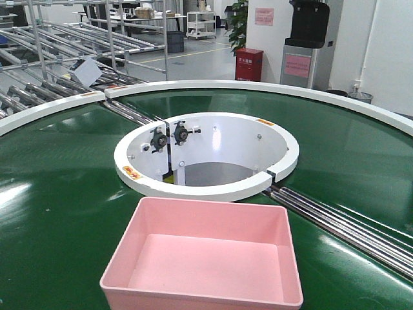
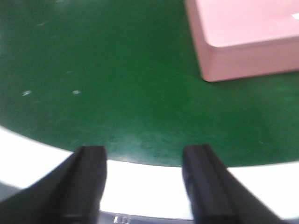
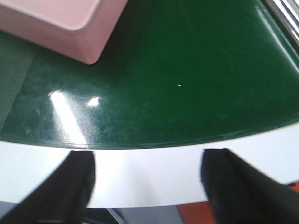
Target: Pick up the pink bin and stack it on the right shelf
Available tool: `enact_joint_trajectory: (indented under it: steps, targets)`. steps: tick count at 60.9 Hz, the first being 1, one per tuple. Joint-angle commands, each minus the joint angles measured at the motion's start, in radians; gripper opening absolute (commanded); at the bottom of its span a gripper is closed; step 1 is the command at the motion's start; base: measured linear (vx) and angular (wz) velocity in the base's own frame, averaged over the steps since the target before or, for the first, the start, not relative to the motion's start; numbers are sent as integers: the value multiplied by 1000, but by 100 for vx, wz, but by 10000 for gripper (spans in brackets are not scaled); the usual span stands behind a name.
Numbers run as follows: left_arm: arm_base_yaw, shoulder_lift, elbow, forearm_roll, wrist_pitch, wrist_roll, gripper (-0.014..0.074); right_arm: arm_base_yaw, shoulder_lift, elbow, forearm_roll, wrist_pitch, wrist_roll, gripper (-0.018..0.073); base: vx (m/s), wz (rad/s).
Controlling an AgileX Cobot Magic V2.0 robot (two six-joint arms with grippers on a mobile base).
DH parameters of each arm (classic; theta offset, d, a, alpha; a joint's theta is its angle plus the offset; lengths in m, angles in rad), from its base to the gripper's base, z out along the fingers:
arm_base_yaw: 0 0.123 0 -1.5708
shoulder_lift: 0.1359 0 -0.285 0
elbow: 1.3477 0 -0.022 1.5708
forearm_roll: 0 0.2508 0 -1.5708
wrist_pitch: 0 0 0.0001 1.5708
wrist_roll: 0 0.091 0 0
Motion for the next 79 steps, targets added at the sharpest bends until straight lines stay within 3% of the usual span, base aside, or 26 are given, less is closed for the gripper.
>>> enact_joint_trajectory:
  steps: [1,8,20,26,45,62,79]
  targets:
    - [-64,100,-82,-32,-35,63,594,58,73,-98,-61,-1,-13,653,0,0]
    - [-131,267,-168,-29,-35,84,594,99,196,-214,-98,53,33,667,0,0]
    - [-158,582,-369,-29,-36,94,590,99,443,-458,-85,184,113,625,0,0]
    - [-157,744,-495,-29,5,6,590,95,567,-581,-81,225,222,603,0,0]
    - [-157,1134,-850,-28,93,-195,590,88,845,-822,-58,231,364,584,0,0]
    - [-157,1286,-1020,-28,25,-212,590,66,1016,-903,-73,202,448,584,0,0]
    - [-157,1325,-1031,-17,-8,-245,589,66,1077,-907,-66,122,455,558,0,0]
